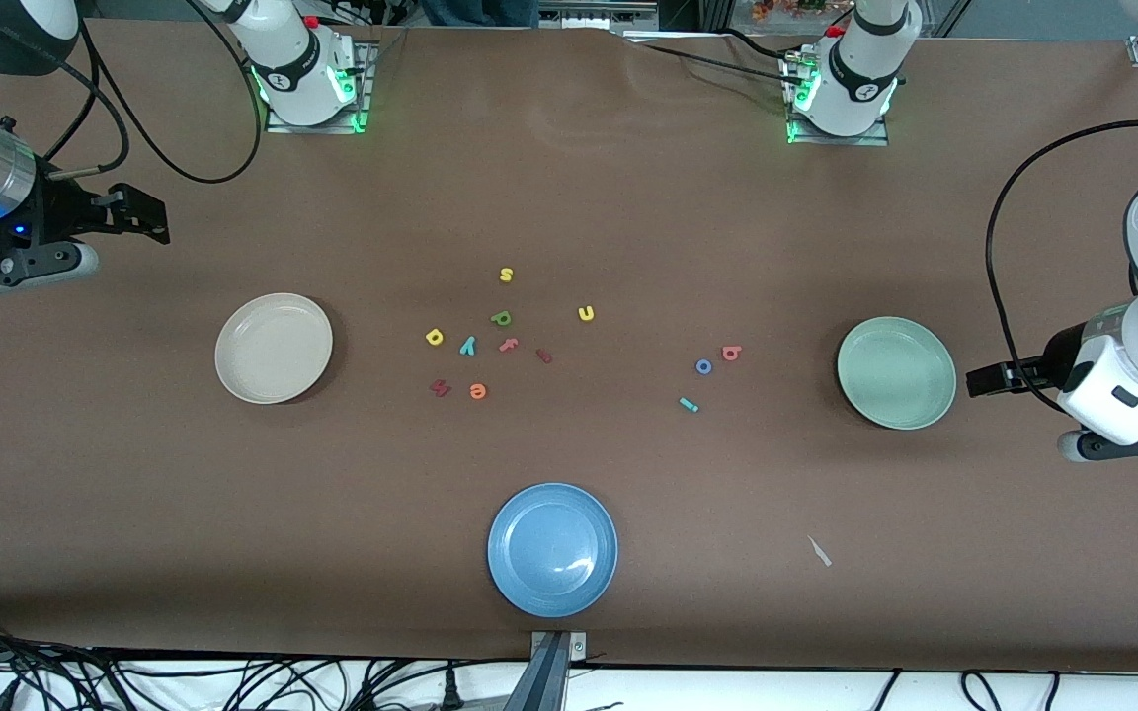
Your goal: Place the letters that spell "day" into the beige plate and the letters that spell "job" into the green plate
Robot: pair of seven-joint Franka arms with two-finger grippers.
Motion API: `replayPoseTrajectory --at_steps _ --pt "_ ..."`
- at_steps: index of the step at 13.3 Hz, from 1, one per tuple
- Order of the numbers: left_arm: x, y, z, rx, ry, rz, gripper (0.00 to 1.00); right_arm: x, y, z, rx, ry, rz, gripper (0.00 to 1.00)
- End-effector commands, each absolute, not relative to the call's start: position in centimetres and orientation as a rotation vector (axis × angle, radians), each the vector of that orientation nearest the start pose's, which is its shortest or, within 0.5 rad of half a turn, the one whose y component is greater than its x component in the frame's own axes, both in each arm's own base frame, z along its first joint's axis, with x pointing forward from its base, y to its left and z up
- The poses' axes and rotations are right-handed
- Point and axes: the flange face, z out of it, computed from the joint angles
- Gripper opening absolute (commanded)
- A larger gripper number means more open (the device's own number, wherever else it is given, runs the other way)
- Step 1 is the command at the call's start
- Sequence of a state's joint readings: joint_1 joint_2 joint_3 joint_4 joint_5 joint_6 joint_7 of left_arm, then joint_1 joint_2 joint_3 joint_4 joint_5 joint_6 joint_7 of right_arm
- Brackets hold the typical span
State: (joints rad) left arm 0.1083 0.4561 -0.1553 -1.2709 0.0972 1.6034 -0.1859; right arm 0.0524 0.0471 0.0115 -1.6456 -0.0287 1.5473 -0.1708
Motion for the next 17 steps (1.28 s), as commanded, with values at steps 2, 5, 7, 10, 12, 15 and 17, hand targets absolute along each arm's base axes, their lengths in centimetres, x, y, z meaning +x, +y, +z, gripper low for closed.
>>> replayPoseTrajectory --at_steps 2,5,7,10,12,15,17 --pt "67.2 0.0 49.5 -3.067 -0.223 0.169 1.00 55.8 3.3 56.2 -3.109 -0.387 0.241 1.00" --pt "67.2 0.1 49.4 -3.066 -0.225 0.171 1.00 55.8 3.3 56.2 -3.109 -0.387 0.241 1.00" --pt "67.2 0.1 49.4 -3.066 -0.225 0.171 1.00 55.8 3.3 56.2 -3.109 -0.387 0.241 1.00" --pt "67.2 0.0 49.4 -3.066 -0.223 0.171 1.00 55.8 3.3 56.2 -3.109 -0.387 0.239 1.00" --pt "67.2 -0.2 49.2 -3.067 -0.216 0.178 1.00 55.8 3.3 56.2 -3.108 -0.386 0.239 0.99" --pt "67.2 -0.6 48.5 -3.067 -0.208 0.197 1.00 55.8 3.3 56.1 -3.108 -0.386 0.241 1.00" --pt "67.2 -0.9 48.1 -3.068 -0.198 0.206 1.00 55.8 3.3 56.1 -3.108 -0.386 0.241 0.99"
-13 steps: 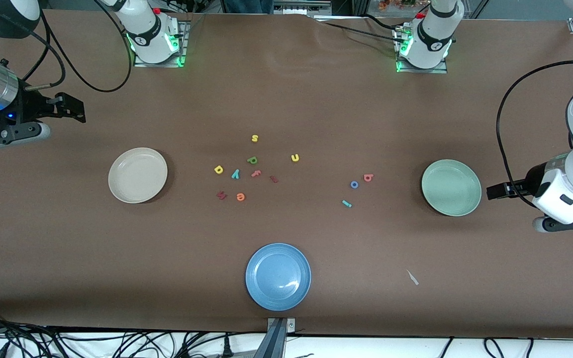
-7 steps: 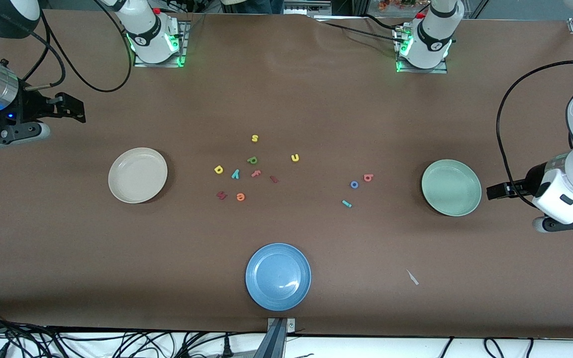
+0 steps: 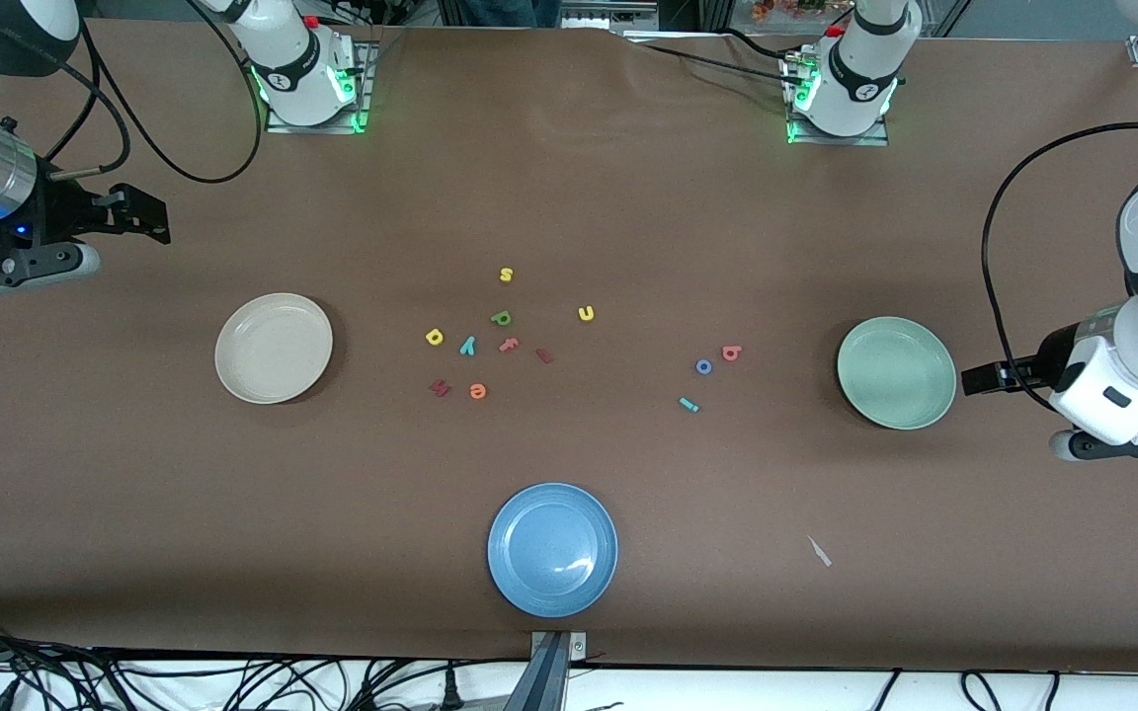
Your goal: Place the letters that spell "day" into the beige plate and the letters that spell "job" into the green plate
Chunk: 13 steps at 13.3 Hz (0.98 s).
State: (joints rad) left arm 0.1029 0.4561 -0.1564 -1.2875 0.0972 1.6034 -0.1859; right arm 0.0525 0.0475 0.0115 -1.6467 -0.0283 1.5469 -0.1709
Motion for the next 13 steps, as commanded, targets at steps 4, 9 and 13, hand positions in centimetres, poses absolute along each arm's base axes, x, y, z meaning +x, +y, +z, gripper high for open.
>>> replayPoseTrajectory --at_steps 4,9,13 --pt "67.4 -2.8 46.0 -3.057 -0.223 0.256 1.00 55.8 3.3 56.1 -3.108 -0.386 0.241 1.00" --pt "66.4 -7.5 38.9 -3.145 -0.322 0.507 1.00 55.8 3.3 56.1 -3.108 -0.384 0.239 1.00" --pt "65.7 -8.5 34.8 -3.139 -0.506 0.459 1.00 56.2 3.7 55.1 -3.071 -0.377 0.256 1.00"
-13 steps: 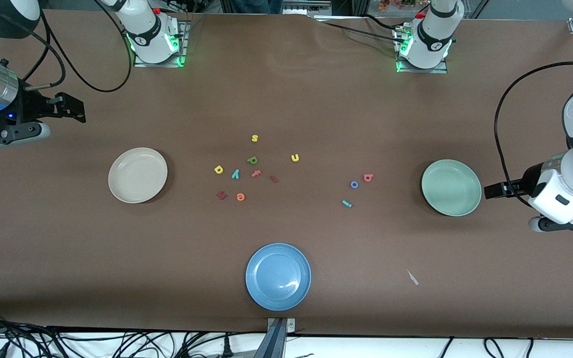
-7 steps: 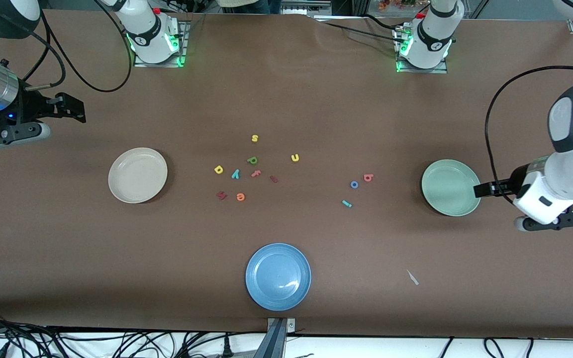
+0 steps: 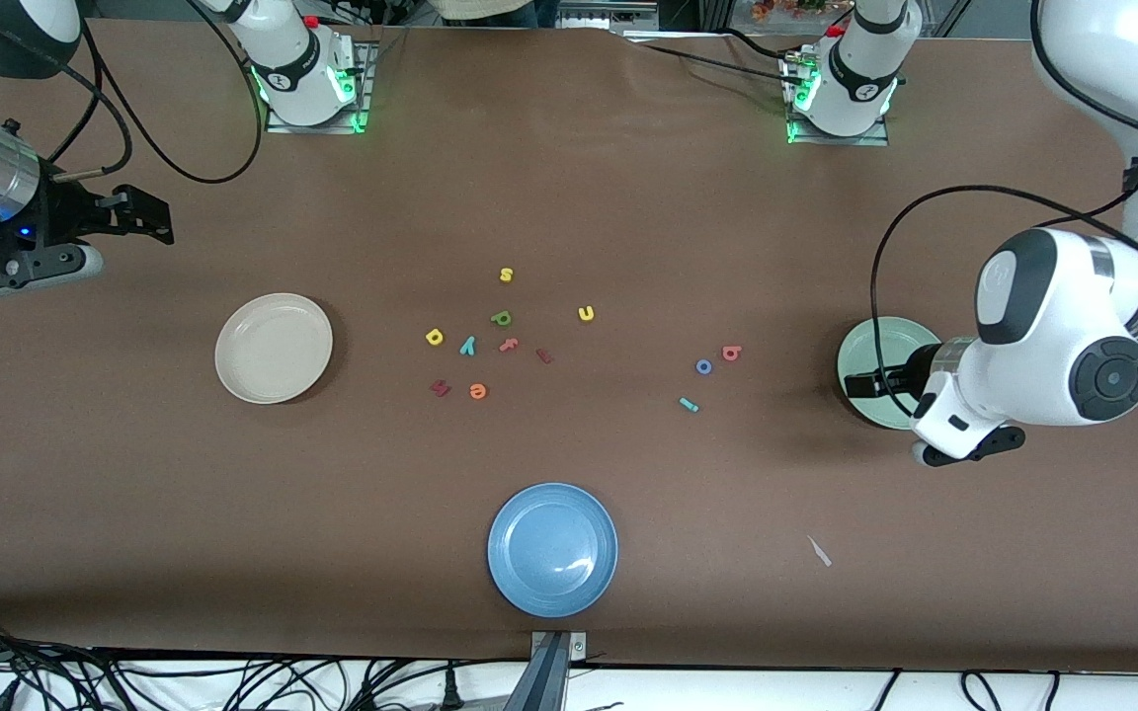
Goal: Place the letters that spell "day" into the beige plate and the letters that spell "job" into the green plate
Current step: 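Move the left gripper and the right gripper toward the scattered letters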
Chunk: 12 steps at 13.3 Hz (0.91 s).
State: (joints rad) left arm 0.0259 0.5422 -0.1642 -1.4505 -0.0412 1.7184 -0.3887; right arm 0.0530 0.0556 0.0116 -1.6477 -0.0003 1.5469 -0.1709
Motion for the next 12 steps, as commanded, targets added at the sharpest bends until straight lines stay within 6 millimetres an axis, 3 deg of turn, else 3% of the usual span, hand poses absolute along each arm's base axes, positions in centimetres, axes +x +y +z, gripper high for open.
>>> replayPoseTrajectory --at_steps 1,2,4,6,8,12 --pt "64.7 -9.4 33.3 -3.139 -0.485 0.488 1.00 56.2 3.8 55.2 -3.073 -0.374 0.247 0.99" --pt "63.8 -9.9 32.0 -3.131 -0.473 0.515 1.00 56.4 4.1 54.9 -3.074 -0.374 0.250 0.99" --pt "61.9 -12.8 29.3 -3.147 -0.450 0.559 1.00 57.2 4.8 53.7 -3.067 -0.374 0.247 1.00" --pt "60.5 -14.9 26.5 -3.172 -0.486 0.500 1.00 58.0 6.6 52.1 -3.065 -0.327 0.246 1.00" --pt "58.5 -16.6 23.6 -3.200 -0.492 0.428 0.99 58.6 9.7 50.6 -3.074 -0.300 0.237 1.00" --pt "55.4 -18.6 19.7 -3.227 -0.501 0.325 0.99 59.9 15.8 45.1 -3.100 -0.218 0.235 0.99"
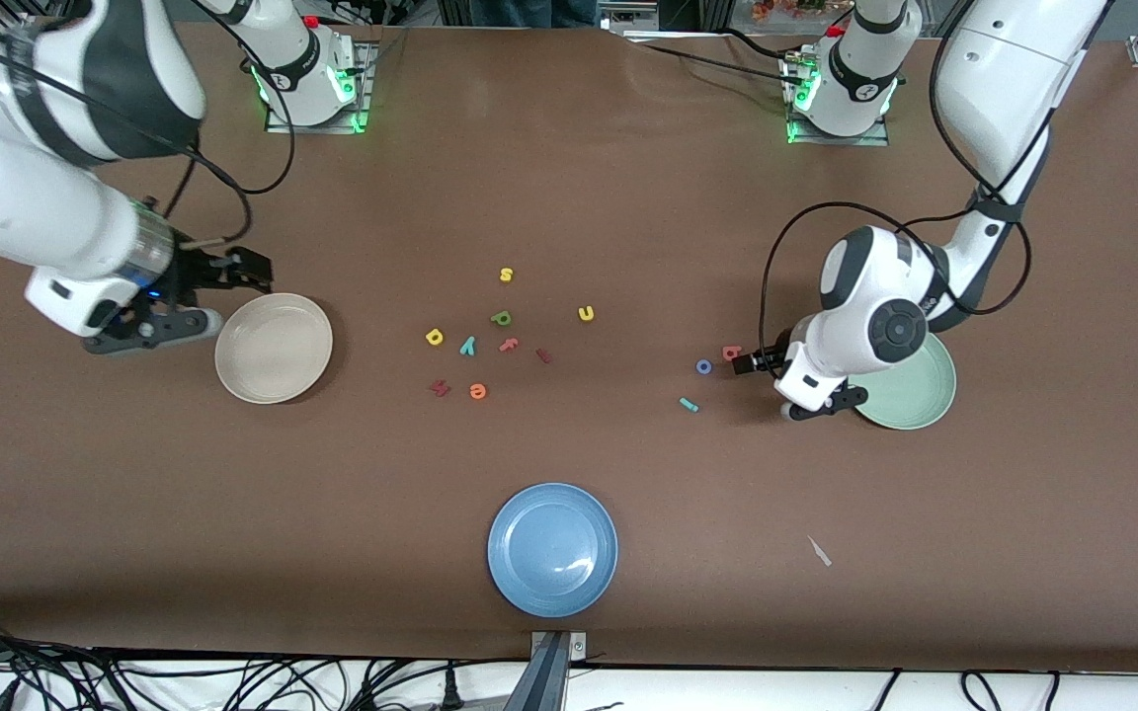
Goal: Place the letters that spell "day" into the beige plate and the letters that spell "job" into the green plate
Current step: 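Move the left gripper and the right gripper toward the scattered letters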
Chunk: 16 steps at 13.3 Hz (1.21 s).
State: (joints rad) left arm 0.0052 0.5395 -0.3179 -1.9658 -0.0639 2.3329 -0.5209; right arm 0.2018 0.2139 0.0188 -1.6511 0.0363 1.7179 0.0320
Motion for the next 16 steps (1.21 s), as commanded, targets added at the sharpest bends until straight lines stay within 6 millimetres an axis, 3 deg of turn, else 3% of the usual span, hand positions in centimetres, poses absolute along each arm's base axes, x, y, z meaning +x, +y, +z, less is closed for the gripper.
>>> replayPoseTrajectory --at_steps 1,4,5,9,13,16 --pt "54.9 -19.2 19.4 -3.225 -0.482 0.334 0.98 59.6 17.4 43.9 -3.106 -0.194 0.215 1.00" --pt "53.1 -20.8 18.2 -3.210 -0.428 0.381 0.78 58.5 20.0 40.1 -3.113 -0.129 0.142 0.99" --pt "53.0 -21.0 17.7 -3.205 -0.426 0.393 0.75 58.4 20.5 39.0 -3.114 -0.098 0.131 0.99" --pt "53.1 -21.2 17.6 -3.199 -0.431 0.386 0.73 57.3 22.8 34.5 -3.117 0.004 0.096 1.00" --pt "53.4 -21.4 17.0 -3.206 -0.447 0.369 0.71 54.7 25.9 30.2 -3.105 0.076 0.022 1.00" --pt "54.0 -21.4 17.4 -3.212 -0.474 0.347 0.71 54.3 26.1 27.5 -3.102 0.105 0.011 1.00"
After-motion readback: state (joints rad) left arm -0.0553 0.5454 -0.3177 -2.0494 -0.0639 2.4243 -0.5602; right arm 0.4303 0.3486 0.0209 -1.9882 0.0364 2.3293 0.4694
